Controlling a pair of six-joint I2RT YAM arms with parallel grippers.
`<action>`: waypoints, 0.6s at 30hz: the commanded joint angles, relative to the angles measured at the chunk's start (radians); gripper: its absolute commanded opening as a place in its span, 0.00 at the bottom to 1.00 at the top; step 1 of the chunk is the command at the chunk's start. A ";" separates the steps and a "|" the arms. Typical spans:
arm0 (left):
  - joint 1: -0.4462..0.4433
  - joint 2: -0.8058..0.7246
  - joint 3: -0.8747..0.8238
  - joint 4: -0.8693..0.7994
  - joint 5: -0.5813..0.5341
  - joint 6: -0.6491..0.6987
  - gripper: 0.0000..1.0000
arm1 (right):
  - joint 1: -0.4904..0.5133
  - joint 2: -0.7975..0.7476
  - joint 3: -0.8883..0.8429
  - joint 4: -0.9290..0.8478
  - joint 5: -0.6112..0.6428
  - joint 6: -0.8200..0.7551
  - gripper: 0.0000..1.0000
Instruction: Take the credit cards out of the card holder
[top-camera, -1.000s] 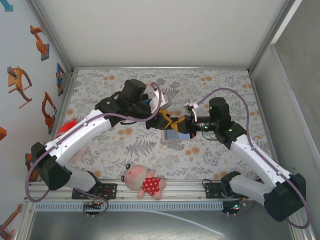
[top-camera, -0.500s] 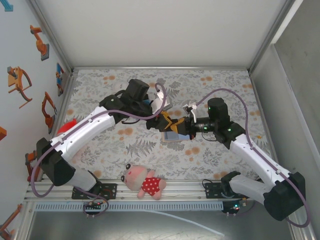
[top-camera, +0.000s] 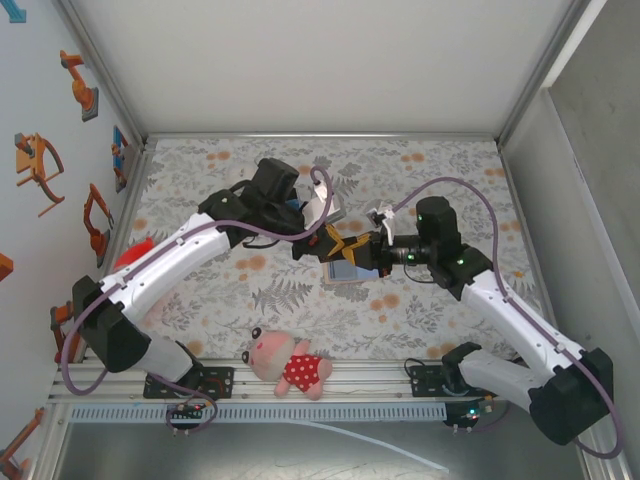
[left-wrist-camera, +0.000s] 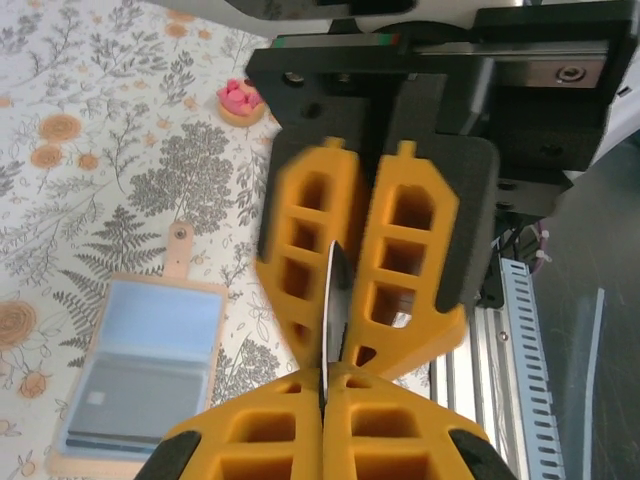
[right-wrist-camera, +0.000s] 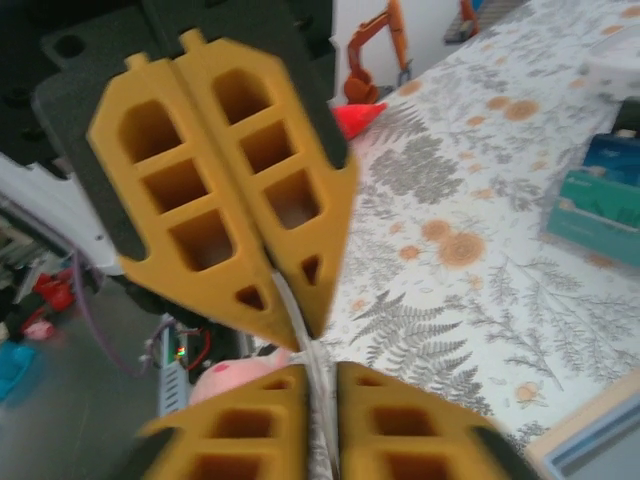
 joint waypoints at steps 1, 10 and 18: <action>0.007 -0.058 -0.062 0.008 -0.126 0.025 0.00 | -0.003 -0.063 0.008 0.001 0.138 -0.010 0.33; 0.073 -0.108 -0.148 0.122 -0.286 0.123 0.00 | -0.003 -0.169 -0.024 -0.028 0.431 0.014 0.70; 0.206 -0.021 -0.137 0.178 -0.311 0.311 0.00 | -0.003 -0.191 -0.017 -0.070 0.643 0.069 0.99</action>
